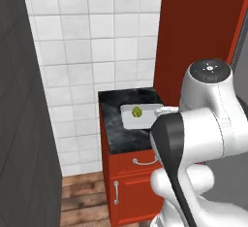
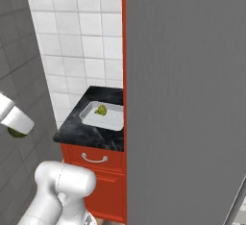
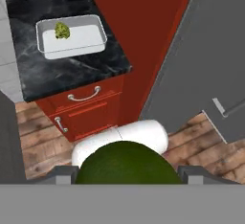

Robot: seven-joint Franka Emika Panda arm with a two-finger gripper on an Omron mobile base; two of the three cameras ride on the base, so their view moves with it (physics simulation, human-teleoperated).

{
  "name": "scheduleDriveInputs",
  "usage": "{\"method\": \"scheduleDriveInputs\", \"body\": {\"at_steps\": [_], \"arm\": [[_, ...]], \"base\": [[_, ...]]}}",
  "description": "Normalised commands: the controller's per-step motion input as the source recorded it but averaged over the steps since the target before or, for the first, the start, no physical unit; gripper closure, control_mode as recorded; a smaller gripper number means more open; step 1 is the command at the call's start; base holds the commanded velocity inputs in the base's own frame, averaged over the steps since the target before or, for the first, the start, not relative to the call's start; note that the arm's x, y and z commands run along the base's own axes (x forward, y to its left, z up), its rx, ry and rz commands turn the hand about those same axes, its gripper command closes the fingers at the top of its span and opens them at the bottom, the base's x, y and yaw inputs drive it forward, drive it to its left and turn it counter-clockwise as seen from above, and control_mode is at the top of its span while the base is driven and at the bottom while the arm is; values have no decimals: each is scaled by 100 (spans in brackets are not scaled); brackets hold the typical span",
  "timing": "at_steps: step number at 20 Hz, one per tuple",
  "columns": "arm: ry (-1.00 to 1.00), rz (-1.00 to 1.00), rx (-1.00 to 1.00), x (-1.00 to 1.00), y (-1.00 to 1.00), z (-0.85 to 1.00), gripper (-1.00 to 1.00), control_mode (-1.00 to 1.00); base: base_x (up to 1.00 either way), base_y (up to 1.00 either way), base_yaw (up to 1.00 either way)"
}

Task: Take the lime and broccoli out of the freezer and place them in the tupperware container on the counter. Then put the tupperware containing the vegetables back in the freezer.

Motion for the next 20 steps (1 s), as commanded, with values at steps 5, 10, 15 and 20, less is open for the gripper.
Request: {"method": "scheduleDriveInputs", "body": {"at_steps": [5,10,15,20], "arm": [[25,-1,5,100,0,-21,100,-100],[10,1,2,100,0,-43,100,-100],[2,0,0,100,-12,-49,100,-100],[0,3,0,100,-25,-53,100,-100]], "base": [[0,0,0],[0,0,0],[0,0,0],[0,0,0]]}}
